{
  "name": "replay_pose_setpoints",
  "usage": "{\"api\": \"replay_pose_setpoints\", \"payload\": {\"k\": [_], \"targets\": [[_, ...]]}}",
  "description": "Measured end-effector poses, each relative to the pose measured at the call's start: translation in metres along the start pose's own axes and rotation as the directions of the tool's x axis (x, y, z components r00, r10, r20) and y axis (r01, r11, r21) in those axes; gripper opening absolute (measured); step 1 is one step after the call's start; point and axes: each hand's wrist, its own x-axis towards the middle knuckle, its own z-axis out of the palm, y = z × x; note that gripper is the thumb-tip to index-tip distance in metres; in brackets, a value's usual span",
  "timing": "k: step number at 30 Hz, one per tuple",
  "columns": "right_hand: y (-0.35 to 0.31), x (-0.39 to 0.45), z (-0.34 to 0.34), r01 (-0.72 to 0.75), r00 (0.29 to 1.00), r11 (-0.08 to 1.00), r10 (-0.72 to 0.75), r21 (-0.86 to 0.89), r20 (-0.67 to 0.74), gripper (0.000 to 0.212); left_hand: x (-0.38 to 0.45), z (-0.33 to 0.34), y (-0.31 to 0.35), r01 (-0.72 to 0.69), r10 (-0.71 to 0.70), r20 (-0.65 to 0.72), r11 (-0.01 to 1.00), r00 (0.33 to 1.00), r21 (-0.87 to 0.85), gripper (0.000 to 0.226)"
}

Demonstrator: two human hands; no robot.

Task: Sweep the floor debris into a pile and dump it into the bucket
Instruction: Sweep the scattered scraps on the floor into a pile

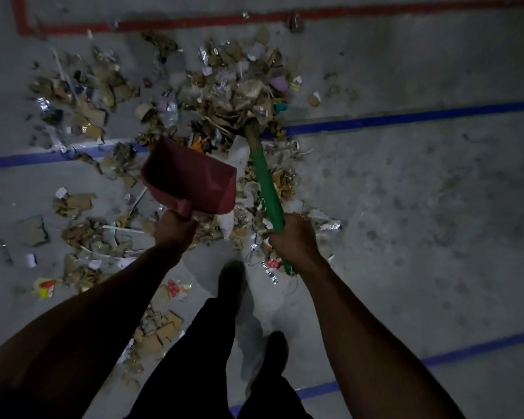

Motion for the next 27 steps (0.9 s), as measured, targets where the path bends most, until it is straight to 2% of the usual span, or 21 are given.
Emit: {"api": "replay_pose_setpoints", "payload": {"k": [7, 10, 12, 15, 18, 21, 25, 27], "targets": [[0.023, -0.090, -0.032, -0.029, 0.999, 0.996, 0.031, 0.081, -0.019, 0.012, -0.055, -0.014, -0.015, -0.007, 0.005, -0.015, 0.995, 1.000, -0.097, 0.043], [0.042, -0.124, -0.040, -0.054, 0.998, 0.994, 0.055, 0.096, -0.008, 0.018, -0.087, -0.016, -0.030, -0.026, 0.021, -0.036, 0.987, 0.999, -0.156, 0.045], [0.059, -0.143, -0.042, -0.043, 0.999, 0.996, 0.044, 0.078, -0.009, 0.031, -0.118, -0.017, -0.037, -0.040, 0.027, -0.061, 0.976, 0.998, -0.212, 0.037], [0.090, -0.169, -0.040, 0.010, 0.999, 0.995, -0.006, 0.100, -0.034, 0.015, -0.169, -0.008, -0.053, -0.044, 0.021, -0.078, 0.951, 0.997, -0.306, 0.027], [0.127, -0.188, -0.041, 0.032, 0.999, 0.974, -0.024, 0.223, -0.037, 0.022, -0.213, 0.012, -0.077, -0.036, 0.002, -0.082, 0.907, 0.997, -0.420, 0.021], [0.161, -0.204, -0.044, -0.001, 1.000, 0.889, -0.010, 0.459, 0.023, 0.020, -0.258, 0.037, -0.106, -0.051, -0.013, -0.128, 0.869, 0.992, -0.492, 0.019], [0.206, -0.239, -0.054, -0.184, 0.956, 0.634, -0.061, 0.751, 0.286, 0.003, -0.331, 0.071, -0.150, -0.059, -0.067, -0.197, 0.817, 0.978, -0.574, 0.012], [0.226, -0.260, -0.060, -0.278, 0.913, 0.515, -0.119, 0.811, 0.389, 0.011, -0.370, 0.085, -0.175, -0.058, -0.091, -0.212, 0.792, 0.973, -0.608, 0.006]]}}
